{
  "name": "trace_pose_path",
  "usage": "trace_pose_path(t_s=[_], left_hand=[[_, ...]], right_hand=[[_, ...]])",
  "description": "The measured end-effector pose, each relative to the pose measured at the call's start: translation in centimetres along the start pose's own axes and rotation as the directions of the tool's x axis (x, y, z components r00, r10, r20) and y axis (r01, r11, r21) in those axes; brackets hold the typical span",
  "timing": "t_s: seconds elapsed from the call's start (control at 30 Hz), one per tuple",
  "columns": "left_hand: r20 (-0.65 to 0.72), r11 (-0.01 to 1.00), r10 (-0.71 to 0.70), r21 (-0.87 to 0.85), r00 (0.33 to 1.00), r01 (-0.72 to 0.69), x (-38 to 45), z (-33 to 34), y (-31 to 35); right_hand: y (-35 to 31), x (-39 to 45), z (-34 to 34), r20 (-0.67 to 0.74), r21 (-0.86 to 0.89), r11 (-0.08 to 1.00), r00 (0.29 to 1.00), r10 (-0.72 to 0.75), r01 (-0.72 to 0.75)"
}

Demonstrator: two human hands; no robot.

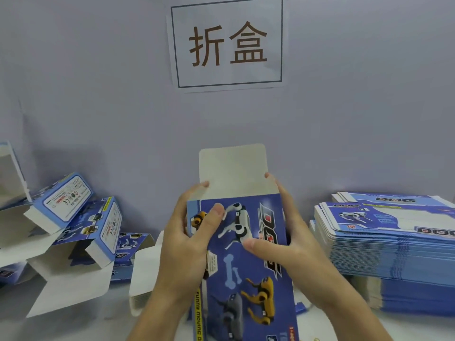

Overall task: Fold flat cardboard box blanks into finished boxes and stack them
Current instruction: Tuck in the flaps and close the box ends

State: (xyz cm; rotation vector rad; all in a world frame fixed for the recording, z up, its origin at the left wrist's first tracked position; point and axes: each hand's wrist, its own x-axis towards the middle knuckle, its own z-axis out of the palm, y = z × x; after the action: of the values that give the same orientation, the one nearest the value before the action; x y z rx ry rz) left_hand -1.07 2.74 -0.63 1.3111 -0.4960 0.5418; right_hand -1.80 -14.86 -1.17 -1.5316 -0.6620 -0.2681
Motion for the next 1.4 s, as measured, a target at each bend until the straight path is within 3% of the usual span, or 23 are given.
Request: trace_pose_path(t_s=[0.1, 0.27, 0.37, 0.5, 0.63, 0.8, 0.97, 1.13, 1.27, 1.4], left_hand=[[-0.045, 0.997, 0.043, 0.068, 0.998, -0.04, -0.4, 0.7, -0.1], [-0.103, 0.997, -0.072, 0.024, 0.992, 0.075, -0.7, 1.1, -0.3], [-0.108, 0.99, -0.138, 0.024, 0.985, 0.141, -0.3, 0.6, -0.2], [-0.091, 0.975, -0.176, -0.151, 0.98, 0.161, 0.1, 0.6, 0.2], [-0.087, 0.989, -0.122, -0.096, 0.989, 0.114, 0.0, 0.4, 0.2], [-0.165, 0.989, -0.014, -0.147, 0.986, -0.01, -0.5, 0.1, 0.5], [-0.152, 0.988, 0.112, 0.121, 0.982, -0.094, -0.6, 0.0, -0.3], [0.092, 0.993, -0.036, 0.112, 0.995, 0.025, -0.6, -0.5, -0.1], [0.101, 0.98, -0.065, 0.194, 0.993, 0.045, 0.4, -1.3, 1.3], [0.106, 0.969, 0.021, 0.244, 0.994, -0.046, 1.0, -2.0, 2.1]], right_hand=[[-0.8, 1.0, 0.5, -0.051, 0.011, 1.0, 0.999, -0.007, 0.007], [-1.1, 1.4, 1.0, -0.261, -0.033, 0.999, 0.965, 0.01, -0.02], [-0.2, 0.9, 0.6, -0.307, -0.028, 0.998, 0.951, 0.042, -0.053], [-0.6, 1.0, 1.2, -0.274, 0.107, 0.987, 0.95, 0.148, -0.123], [-0.5, 0.8, 1.7, -0.213, 0.166, 0.979, 0.965, 0.152, -0.118], [0.3, 0.2, 2.2, -0.327, 0.346, 0.937, 0.942, 0.076, 0.045], [0.3, 0.4, 1.9, -0.29, 0.239, 0.971, 0.954, 0.081, -0.009], [0.3, 0.2, 1.4, -0.15, 0.33, 0.938, 0.975, 0.164, -0.107], [-0.1, 0.0, 0.5, -0.022, 0.247, 0.962, 0.992, 0.123, -0.113], [-0.8, 0.7, 0.7, -0.151, 0.063, 0.998, 0.988, 0.016, -0.006]])
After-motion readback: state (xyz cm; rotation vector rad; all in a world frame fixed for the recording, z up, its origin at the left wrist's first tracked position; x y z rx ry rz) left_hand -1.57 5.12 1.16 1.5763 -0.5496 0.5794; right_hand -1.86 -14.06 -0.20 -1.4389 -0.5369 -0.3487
